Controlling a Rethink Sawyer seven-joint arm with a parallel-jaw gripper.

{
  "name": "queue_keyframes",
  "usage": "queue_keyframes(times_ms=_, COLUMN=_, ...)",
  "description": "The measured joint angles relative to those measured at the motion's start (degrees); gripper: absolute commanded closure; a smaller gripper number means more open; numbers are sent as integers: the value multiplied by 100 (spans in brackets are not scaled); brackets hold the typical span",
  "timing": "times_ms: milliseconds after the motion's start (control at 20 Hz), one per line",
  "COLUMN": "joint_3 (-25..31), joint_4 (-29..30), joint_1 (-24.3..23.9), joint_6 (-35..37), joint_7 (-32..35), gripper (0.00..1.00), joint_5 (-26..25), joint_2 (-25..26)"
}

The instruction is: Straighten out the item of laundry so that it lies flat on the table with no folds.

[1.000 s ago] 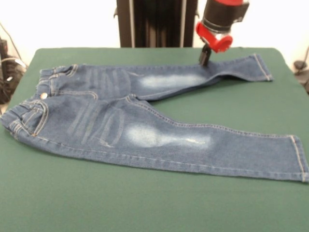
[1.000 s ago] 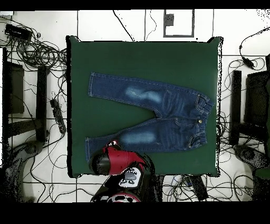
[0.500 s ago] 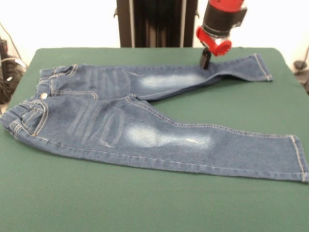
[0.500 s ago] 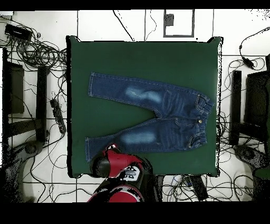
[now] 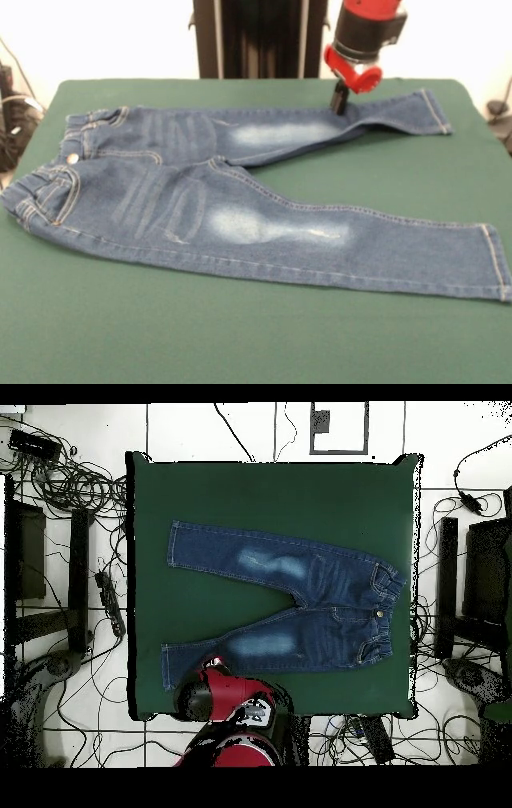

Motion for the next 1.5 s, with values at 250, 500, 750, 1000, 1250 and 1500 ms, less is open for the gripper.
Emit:
queue_keyframes(times_ms=250, joint_3=58, joint_4=33, joint_1=-79, joint_6=-1, joint_7=0, gripper=100, joint_5=9, joint_2=-26)
queue_keyframes(times_ms=500, joint_3=80, joint_4=48, joint_1=-87, joint_6=42, joint_7=0, gripper=100, joint_5=99, joint_2=-61)
queue_keyframes(times_ms=750, joint_3=50, joint_4=42, joint_1=-1, joint_6=163, joint_7=0, gripper=100, joint_5=286, joint_2=-96)
queue_keyframes(times_ms=1000, joint_3=0, joint_4=37, joint_1=85, joint_6=197, joint_7=0, gripper=100, joint_5=434, joint_2=-97)
queue_keyframes(times_ms=1250, joint_3=-28, joint_4=37, joint_1=150, joint_6=199, joint_7=0, gripper=100, joint_5=556, joint_2=-96)
queue_keyframes(times_ms=1500, joint_3=-141, joint_4=-29, joint_1=297, joint_6=273, joint_7=0, gripper=100, joint_5=625, joint_2=-93)
